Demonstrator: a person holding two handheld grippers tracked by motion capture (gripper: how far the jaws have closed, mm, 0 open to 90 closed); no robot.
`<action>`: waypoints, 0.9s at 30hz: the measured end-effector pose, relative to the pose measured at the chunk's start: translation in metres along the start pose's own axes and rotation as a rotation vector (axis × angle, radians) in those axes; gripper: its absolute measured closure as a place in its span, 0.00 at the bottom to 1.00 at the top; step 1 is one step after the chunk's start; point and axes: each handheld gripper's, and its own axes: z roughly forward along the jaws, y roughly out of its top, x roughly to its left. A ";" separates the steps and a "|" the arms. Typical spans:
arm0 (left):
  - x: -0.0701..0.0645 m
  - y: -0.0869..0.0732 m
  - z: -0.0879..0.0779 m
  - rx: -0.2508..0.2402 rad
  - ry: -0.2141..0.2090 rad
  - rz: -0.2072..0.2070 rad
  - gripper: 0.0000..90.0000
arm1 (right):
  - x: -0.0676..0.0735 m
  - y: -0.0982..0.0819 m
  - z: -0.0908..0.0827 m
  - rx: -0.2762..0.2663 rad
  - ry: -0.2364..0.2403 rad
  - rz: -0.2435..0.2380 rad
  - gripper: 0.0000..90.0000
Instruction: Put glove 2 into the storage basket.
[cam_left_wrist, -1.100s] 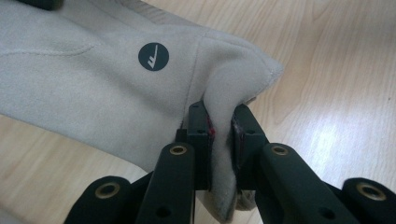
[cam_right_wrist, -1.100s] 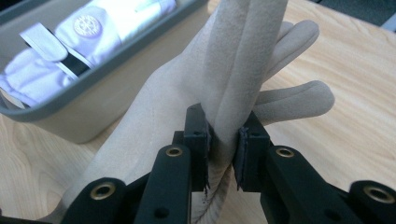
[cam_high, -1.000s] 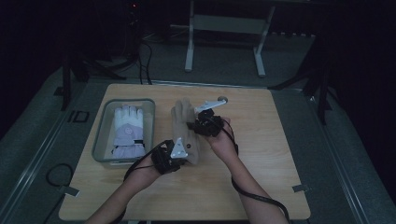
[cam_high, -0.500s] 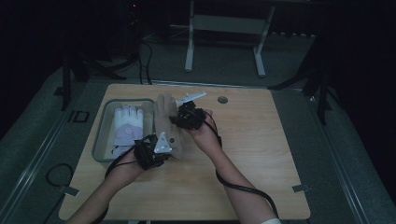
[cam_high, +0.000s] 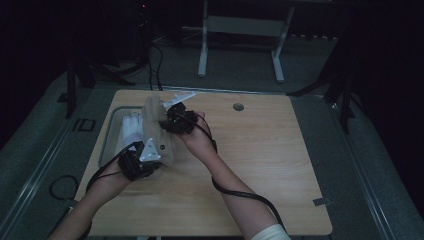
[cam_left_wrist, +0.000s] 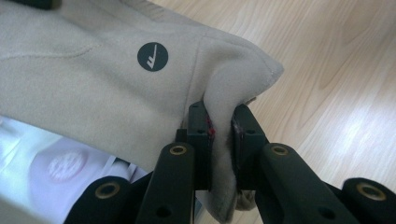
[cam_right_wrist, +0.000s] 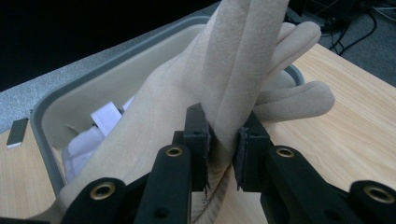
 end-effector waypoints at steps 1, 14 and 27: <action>0.002 -0.003 -0.002 0.001 -0.003 -0.009 0.90 | 0.002 0.002 0.003 0.001 0.001 -0.003 0.86; 0.021 -0.031 -0.021 0.048 0.055 -0.047 0.90 | 0.022 0.028 0.042 0.029 0.046 -0.039 0.86; 0.037 -0.053 -0.002 0.067 0.041 -0.119 0.90 | 0.022 0.030 0.090 0.091 0.046 -0.062 0.86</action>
